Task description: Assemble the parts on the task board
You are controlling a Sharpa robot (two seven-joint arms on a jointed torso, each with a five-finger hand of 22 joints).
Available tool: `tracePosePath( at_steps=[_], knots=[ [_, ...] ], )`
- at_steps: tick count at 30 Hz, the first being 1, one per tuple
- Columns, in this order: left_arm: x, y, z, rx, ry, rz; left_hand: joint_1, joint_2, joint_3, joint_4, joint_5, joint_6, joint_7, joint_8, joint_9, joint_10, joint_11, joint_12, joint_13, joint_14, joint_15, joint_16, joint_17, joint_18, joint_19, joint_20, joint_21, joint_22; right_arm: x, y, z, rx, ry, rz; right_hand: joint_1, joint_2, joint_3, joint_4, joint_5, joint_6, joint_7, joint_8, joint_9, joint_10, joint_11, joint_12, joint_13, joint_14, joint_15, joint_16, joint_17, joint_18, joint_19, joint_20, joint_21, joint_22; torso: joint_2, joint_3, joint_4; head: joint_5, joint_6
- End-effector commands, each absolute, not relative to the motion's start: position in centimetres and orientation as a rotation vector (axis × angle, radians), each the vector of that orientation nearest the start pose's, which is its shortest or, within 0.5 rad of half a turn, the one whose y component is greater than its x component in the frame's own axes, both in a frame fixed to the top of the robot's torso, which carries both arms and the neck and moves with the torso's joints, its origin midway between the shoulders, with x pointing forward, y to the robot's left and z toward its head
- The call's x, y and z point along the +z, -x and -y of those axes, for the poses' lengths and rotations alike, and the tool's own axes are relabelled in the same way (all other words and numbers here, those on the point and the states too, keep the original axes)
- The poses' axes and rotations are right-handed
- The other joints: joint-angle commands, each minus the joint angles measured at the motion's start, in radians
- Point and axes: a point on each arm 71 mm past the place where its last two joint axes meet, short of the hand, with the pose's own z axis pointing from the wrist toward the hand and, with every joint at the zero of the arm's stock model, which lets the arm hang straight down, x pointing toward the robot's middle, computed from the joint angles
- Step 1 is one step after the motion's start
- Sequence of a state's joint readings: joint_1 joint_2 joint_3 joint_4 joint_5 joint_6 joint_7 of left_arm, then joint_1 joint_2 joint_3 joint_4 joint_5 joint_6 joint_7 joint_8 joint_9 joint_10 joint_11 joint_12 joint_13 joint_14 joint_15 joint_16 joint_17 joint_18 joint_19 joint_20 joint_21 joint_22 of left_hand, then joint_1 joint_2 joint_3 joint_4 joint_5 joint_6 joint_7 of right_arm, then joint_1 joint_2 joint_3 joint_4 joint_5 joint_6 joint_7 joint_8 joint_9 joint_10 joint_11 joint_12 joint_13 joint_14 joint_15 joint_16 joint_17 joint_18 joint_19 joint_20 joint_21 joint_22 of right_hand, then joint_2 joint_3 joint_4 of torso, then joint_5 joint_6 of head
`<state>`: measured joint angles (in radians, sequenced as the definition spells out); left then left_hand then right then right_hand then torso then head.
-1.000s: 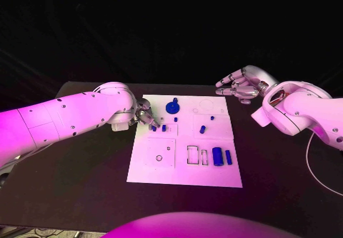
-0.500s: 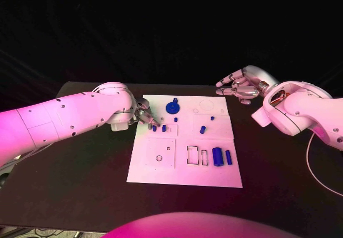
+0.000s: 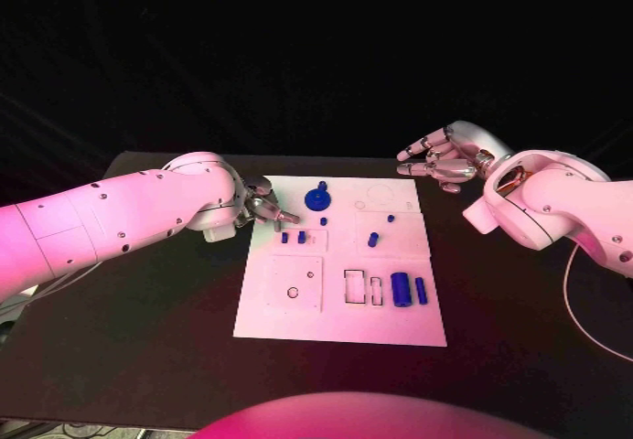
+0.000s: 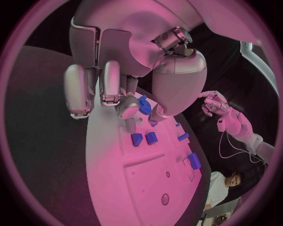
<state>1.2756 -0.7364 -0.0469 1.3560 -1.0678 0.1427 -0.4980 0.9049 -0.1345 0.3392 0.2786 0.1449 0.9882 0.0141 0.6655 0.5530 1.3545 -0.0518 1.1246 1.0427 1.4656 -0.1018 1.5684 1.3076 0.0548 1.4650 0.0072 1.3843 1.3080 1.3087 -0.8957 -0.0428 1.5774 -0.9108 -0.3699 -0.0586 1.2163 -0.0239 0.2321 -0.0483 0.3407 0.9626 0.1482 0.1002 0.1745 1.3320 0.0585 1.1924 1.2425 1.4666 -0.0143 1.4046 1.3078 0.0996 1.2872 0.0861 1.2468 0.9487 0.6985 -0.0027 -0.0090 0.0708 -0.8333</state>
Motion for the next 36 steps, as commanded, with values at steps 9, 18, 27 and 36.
tracePosePath(
  at_steps=[9, 18, 27, 36],
  knots=[
    [-17.8, -52.3, -19.9, -0.793, 0.246, -1.939, 0.210, 0.032, -0.003, -0.058, 0.000, -0.157, 0.075, -0.058, -0.015, -0.302, 0.069, -0.330, -0.321, 0.015, 0.050, -0.180, 0.085, 0.091, -0.176, 0.038, -0.570, -0.276, -13.2, -49.5, 21.6, 0.923, -0.327, -1.652, 0.005, 0.002, 0.005, -0.002, 0.005, -0.002, 0.001, 0.005, 0.001, -0.006, 0.000, -0.006, -0.001, 0.050, -0.005, -0.006, 0.006, 0.019, -0.005, 0.001, -0.006, -0.001, 0.001, 0.0010, -0.0018, -0.002, 0.003],
    [-16.8, -51.8, -17.8, -0.922, 0.038, -1.710, 0.454, -0.027, 0.067, -0.152, -0.001, -0.273, 0.159, -0.210, -0.158, -0.442, 0.148, -0.594, -0.556, -0.184, 0.117, -0.578, -0.275, 0.127, -0.267, 0.104, -0.882, -0.502, -13.2, -49.6, 21.7, 0.920, -0.329, -1.649, 0.005, 0.003, 0.007, -0.002, 0.005, -0.002, 0.001, 0.006, 0.001, -0.007, 0.000, -0.007, -0.001, 0.049, -0.005, -0.007, 0.004, 0.019, -0.006, 0.001, -0.007, -0.002, 0.001, -0.0003, -0.0007, -0.009, 0.014],
    [-17.9, -51.5, -15.8, -0.820, -0.230, -1.708, 0.525, -0.064, 0.042, -0.195, -0.007, -0.156, 0.129, -0.332, -0.298, -0.437, 0.149, -0.769, -0.760, -0.166, 0.114, -0.593, -0.327, 0.127, -0.229, 0.103, -0.904, -0.525, -13.2, -49.6, 21.6, 0.917, -0.318, -1.646, 0.005, 0.003, 0.007, -0.002, 0.005, -0.002, 0.001, 0.006, 0.001, -0.007, 0.000, -0.007, -0.001, 0.049, -0.005, -0.007, 0.004, 0.019, -0.006, 0.001, -0.007, -0.002, 0.000, -0.0005, 0.0000, -0.010, 0.022],
    [-19.3, -51.6, -14.9, -0.682, -0.390, -1.749, 0.532, -0.057, 0.012, -0.208, -0.007, -0.078, 0.112, -0.401, -0.360, -0.395, 0.137, -0.817, -0.850, -0.073, 0.098, -0.419, -0.210, 0.103, -0.136, 0.088, -0.720, -0.389, -13.2, -49.6, 21.5, 0.920, -0.314, -1.646, 0.005, 0.003, 0.007, -0.002, 0.005, -0.002, 0.001, 0.006, 0.001, -0.007, 0.000, -0.007, -0.001, 0.049, -0.005, -0.007, 0.004, 0.019, -0.006, 0.001, -0.007, -0.002, 0.000, 0.0001, -0.0010, -0.012, 0.025]
  ],
)
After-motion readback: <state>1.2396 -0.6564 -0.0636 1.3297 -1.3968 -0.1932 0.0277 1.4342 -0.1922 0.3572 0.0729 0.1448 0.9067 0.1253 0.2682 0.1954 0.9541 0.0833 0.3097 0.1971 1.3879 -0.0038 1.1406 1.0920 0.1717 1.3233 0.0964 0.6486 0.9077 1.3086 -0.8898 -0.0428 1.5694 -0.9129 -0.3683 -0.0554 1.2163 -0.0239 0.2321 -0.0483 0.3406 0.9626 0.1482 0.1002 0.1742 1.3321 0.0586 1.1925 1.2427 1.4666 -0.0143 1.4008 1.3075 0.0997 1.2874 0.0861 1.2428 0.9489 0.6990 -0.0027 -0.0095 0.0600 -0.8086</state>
